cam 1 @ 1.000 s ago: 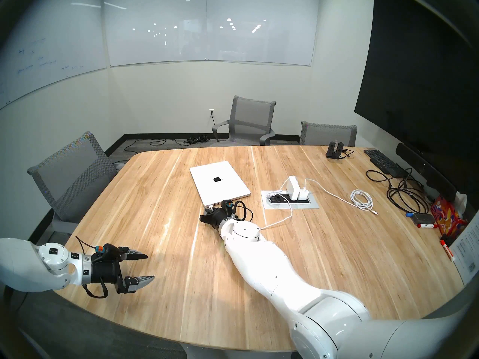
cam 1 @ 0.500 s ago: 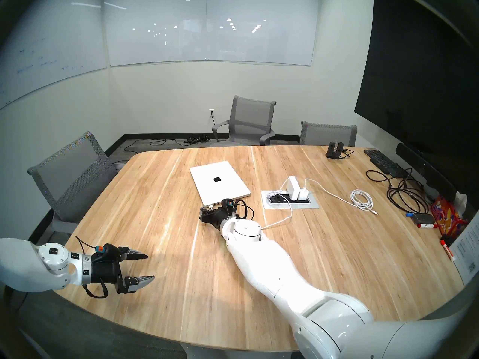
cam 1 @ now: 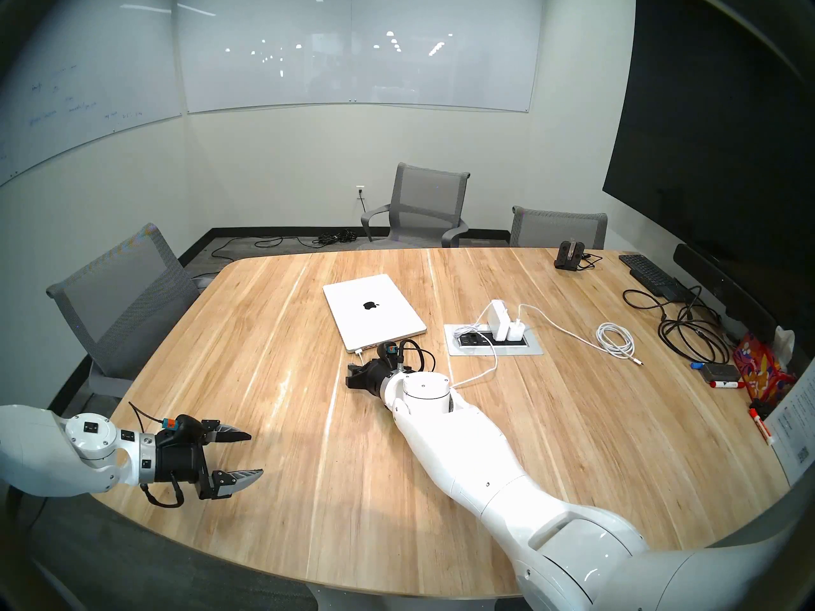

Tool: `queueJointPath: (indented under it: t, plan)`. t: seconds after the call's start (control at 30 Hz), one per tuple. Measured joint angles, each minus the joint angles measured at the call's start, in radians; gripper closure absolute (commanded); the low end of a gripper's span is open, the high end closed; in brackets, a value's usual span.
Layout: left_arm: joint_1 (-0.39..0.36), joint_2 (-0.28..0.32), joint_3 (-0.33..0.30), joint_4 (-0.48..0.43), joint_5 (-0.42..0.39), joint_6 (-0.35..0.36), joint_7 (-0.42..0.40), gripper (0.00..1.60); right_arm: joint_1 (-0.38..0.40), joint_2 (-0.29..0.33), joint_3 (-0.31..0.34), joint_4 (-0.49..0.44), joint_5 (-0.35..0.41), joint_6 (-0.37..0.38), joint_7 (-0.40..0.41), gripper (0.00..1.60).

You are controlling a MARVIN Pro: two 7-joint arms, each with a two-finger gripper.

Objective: Plug the charging cable into the port of a MacBook

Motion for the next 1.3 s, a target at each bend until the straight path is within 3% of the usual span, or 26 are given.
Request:
queueJointPath:
  t: [0.43, 1.3]
  plan:
    - [0.000, 0.000, 0.000, 0.000, 0.000, 0.000, 0.000, 0.00, 0.000, 0.022, -0.006, -0.021, -0.020, 0.037, 0.028, 0.68]
    - [0.000, 0.000, 0.000, 0.000, 0.000, 0.000, 0.000, 0.00, 0.023, 0.012, -0.006, 0.027, -0.012, 0.016, 0.052, 1.10]
